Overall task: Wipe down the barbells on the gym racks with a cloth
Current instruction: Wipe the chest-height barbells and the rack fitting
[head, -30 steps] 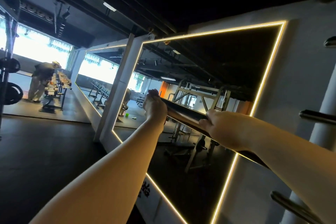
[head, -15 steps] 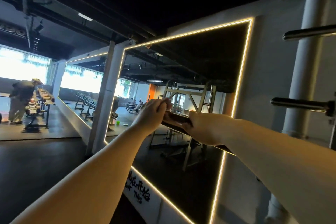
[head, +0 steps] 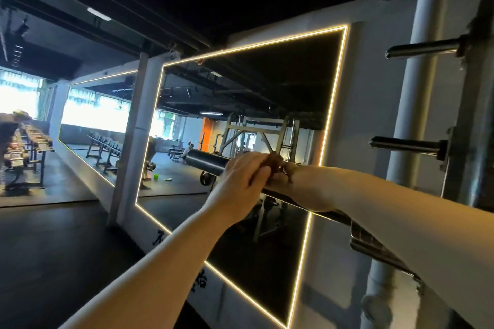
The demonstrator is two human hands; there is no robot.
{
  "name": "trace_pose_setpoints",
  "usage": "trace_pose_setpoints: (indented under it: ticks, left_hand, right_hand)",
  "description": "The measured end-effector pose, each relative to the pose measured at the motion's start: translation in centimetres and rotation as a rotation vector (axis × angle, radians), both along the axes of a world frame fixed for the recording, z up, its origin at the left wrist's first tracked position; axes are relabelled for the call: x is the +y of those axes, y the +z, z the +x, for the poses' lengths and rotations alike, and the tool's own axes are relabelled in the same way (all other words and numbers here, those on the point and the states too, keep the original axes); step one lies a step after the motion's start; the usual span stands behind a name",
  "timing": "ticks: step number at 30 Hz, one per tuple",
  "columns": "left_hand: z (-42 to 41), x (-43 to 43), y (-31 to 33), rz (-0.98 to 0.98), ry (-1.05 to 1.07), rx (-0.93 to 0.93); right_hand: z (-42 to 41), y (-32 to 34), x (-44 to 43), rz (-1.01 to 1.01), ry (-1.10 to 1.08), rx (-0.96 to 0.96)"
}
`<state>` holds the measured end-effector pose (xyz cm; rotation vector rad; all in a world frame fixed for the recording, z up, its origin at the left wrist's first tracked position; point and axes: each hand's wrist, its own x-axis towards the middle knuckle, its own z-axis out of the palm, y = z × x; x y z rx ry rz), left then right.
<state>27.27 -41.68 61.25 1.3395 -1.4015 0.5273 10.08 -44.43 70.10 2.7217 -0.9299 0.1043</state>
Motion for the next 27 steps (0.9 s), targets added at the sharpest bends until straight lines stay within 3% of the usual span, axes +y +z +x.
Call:
trace_pose_setpoints:
  ticks: [4, 8, 11, 16, 19, 23, 27]
  left_hand:
    - [5.0, -0.5, 0.2, 0.043, 0.2, 0.173]
    - [2.2, -1.1, 1.6, 0.099, 0.27, 0.264]
    - [-3.3, -0.6, 1.8, 0.091, 0.208, 0.19]
    - [-7.8, 0.4, 0.6, 0.076, -0.109, 0.083]
    - [-5.0, 0.1, 0.6, 0.064, -0.01, -0.041]
    - [-3.7, -0.8, 2.4, 0.142, 0.12, 0.155]
    - [-8.7, -0.2, 2.2, 0.093, 0.14, 0.101]
  right_hand:
    - [-2.3, 0.2, 0.6, 0.06, -0.035, -0.072]
    - [-4.2, 0.6, 0.7, 0.069, -0.107, -0.101]
    - [-4.1, 0.4, 1.2, 0.032, -0.017, -0.26]
    - [-4.1, 0.4, 0.6, 0.032, -0.024, -0.392]
    - [-4.9, 0.5, 0.9, 0.062, -0.017, -0.39]
    - [-5.9, 1.3, -0.3, 0.044, -0.14, -0.29]
    - [-6.1, 1.1, -0.9, 0.026, -0.162, -0.422]
